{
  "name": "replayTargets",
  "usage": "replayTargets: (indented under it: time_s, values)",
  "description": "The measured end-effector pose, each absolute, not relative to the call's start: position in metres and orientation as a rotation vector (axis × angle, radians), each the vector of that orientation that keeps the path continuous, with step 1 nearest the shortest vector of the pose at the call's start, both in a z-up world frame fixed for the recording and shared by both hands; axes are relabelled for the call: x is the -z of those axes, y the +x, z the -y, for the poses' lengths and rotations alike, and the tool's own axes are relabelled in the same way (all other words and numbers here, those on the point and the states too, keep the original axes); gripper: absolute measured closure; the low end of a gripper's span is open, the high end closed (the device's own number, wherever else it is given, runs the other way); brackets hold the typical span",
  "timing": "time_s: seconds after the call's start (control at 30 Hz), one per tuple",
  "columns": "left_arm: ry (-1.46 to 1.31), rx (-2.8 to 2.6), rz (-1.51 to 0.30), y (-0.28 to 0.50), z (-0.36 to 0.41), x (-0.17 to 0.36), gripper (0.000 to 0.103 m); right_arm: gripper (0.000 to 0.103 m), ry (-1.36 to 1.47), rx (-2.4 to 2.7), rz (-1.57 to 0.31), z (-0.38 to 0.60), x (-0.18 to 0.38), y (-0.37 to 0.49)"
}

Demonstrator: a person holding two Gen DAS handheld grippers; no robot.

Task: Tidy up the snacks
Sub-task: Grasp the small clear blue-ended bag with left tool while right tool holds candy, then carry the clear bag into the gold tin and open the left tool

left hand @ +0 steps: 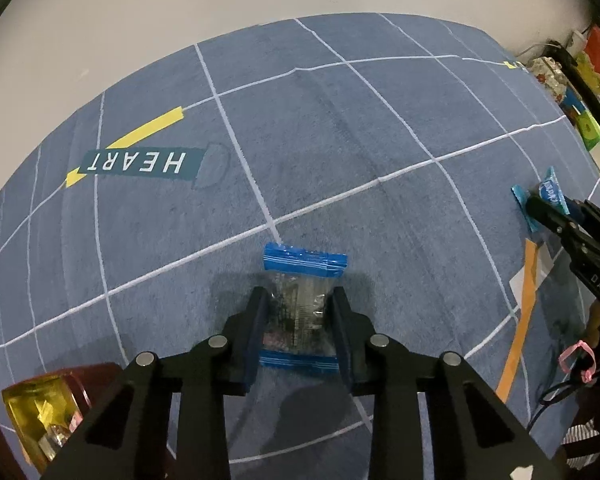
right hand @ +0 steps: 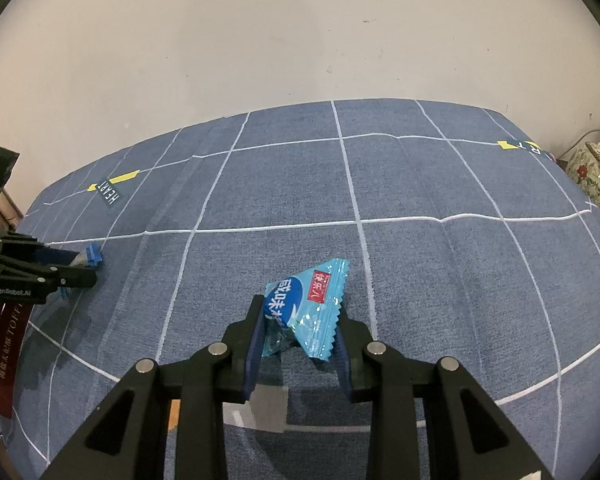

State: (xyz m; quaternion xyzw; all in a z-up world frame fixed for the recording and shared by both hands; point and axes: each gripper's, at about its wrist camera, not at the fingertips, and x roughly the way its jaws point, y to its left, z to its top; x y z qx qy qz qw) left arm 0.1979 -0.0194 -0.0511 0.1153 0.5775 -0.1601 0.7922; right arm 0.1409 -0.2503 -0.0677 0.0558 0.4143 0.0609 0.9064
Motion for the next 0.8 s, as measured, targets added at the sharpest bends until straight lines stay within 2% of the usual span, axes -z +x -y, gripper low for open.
replayTargets:
  time_s: [0.17, 0.8]
  values:
    - [0.234, 0.32, -1.241, 0.194, 0.017, 0.049, 0.08, 0.072, 0.111, -0.124, -0.856, 0.251, 0.068, 0.141]
    - [0.106, 0.253, -1.219, 0.156, -0.008, 0.005, 0.081, 0.072, 0.068, -0.098, -0.86, 0.244, 0.067, 0.141]
